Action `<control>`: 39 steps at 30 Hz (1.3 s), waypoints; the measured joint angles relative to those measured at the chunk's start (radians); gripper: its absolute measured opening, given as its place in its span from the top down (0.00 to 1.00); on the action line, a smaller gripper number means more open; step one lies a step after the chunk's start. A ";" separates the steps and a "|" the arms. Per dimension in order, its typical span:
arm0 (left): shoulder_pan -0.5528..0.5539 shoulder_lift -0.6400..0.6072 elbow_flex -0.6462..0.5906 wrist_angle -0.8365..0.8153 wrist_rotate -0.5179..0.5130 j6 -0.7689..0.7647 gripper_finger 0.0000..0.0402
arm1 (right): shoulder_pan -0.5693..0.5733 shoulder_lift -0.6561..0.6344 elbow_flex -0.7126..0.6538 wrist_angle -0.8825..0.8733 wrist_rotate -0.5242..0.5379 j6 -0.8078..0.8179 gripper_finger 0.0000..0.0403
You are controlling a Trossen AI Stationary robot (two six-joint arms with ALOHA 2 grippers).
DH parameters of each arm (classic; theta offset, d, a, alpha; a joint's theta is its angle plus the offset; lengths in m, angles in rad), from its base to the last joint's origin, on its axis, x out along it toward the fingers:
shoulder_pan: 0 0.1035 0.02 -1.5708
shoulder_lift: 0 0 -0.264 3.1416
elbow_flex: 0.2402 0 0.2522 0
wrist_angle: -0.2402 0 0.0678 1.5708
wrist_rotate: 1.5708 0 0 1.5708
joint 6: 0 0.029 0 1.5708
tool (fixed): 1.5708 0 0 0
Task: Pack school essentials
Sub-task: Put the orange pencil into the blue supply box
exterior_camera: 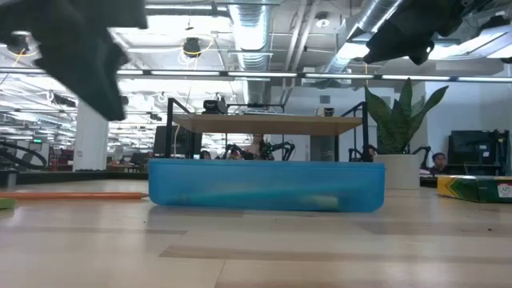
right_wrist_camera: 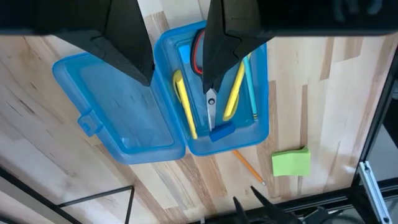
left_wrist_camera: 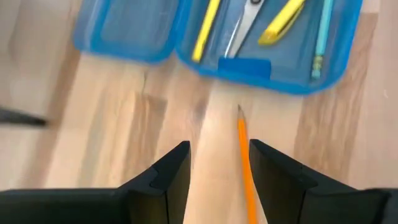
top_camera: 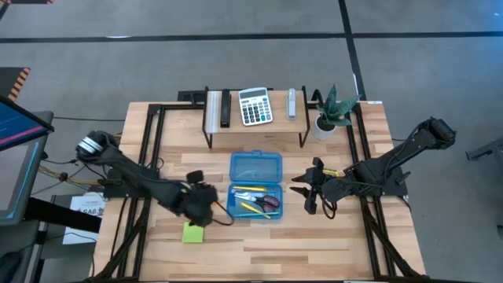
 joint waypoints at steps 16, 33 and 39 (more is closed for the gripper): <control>-0.146 -0.179 -0.363 0.222 0.196 -0.383 0.62 | -0.001 0.000 0.000 0.000 0.005 -0.002 0.60; -0.274 -0.179 -0.373 0.122 0.194 -0.606 0.62 | -0.001 0.000 0.000 0.000 0.007 -0.001 0.60; -0.298 -0.179 -0.373 0.121 0.191 -0.641 0.62 | -0.001 0.000 0.000 0.000 0.008 -0.001 0.60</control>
